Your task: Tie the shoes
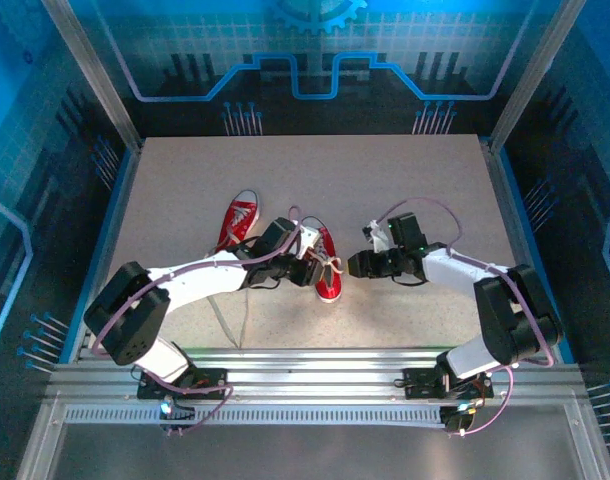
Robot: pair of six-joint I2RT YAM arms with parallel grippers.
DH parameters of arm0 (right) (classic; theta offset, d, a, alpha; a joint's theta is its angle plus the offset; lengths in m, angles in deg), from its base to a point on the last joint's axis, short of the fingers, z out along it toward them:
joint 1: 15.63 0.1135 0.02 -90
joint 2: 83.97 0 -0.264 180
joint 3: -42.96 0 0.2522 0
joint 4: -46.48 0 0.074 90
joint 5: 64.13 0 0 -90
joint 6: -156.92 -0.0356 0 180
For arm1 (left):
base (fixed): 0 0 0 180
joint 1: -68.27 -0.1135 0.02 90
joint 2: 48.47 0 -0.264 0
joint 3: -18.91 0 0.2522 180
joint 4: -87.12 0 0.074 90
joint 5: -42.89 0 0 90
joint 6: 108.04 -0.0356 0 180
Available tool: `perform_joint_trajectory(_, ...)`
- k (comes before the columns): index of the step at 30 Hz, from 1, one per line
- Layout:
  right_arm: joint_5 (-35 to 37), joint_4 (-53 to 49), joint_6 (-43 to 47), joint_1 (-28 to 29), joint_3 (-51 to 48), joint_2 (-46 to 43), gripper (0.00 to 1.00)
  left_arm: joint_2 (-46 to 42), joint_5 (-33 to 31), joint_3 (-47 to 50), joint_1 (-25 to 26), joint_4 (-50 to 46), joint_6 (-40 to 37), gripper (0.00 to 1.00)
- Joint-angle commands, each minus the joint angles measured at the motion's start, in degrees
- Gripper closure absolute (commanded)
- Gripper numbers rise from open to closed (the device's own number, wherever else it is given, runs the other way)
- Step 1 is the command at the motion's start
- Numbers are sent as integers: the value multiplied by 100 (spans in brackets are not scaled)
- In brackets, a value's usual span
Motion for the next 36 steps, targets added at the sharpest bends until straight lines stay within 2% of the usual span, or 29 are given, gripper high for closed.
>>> perform_joint_trajectory(1,64,-220,-23,-169,24,32,59,-407,-95,-96,-35,-339,-846,55)
perform_joint_trajectory(5,11,-325,23,-215,104,137,59,-415,-277,-428,-34,-569,-1924,54)
perform_joint_trajectory(8,-54,-308,-16,-222,128,202,59,-195,57,-742,-13,-794,-2992,53)
perform_joint_trajectory(12,-137,-174,-8,-215,38,222,58,227,204,-1163,-6,-1076,-3615,51)
perform_joint_trajectory(22,-73,-126,-100,-71,173,616,57,999,392,-1686,46,-1217,-4214,50)
perform_joint_trajectory(29,-169,-110,-76,99,454,982,56,1390,289,-2000,54,-1427,-4570,50)
perform_joint_trajectory(36,-161,-143,85,167,508,1097,54,1627,207,-2253,42,-1692,-4763,58)
